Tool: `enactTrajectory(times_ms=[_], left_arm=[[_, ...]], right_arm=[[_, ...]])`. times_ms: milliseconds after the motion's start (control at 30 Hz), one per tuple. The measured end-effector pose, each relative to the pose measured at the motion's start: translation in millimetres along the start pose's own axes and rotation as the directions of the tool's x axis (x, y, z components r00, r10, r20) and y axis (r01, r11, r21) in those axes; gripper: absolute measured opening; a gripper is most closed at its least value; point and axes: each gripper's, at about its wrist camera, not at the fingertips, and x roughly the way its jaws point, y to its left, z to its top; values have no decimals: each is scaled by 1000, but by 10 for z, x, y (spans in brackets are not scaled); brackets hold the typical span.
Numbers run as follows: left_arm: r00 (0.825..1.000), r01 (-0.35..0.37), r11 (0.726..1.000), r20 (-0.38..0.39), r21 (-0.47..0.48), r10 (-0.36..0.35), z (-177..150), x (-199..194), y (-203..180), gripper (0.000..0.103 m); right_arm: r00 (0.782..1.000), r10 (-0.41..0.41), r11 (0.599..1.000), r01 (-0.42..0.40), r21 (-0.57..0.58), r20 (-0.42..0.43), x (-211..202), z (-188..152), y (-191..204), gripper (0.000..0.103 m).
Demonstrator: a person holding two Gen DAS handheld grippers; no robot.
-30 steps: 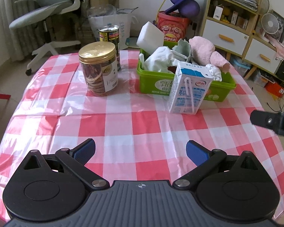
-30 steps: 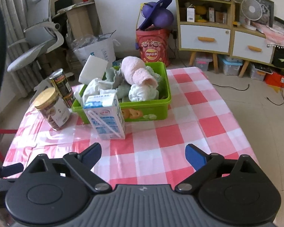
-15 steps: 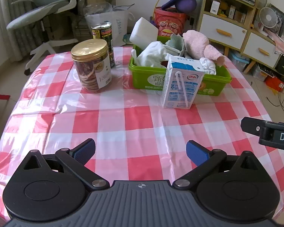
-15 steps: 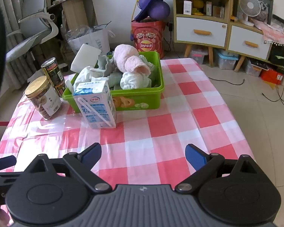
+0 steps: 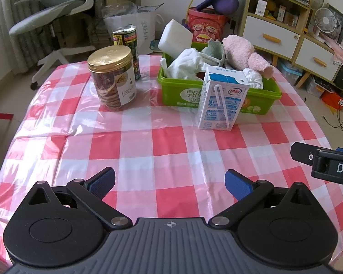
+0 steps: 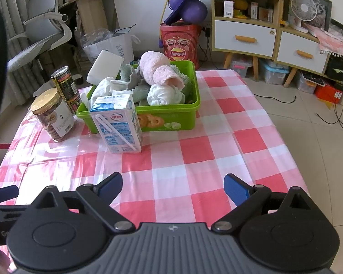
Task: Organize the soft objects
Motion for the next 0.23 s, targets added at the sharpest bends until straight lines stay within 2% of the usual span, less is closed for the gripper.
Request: enactTrajectory(times_ms=[233], left_arm=[[1000, 3, 1000, -12, 11, -3, -14, 26, -13, 98]], right_arm=[[1000, -1, 1000, 1, -2, -2, 12, -3, 6, 72]])
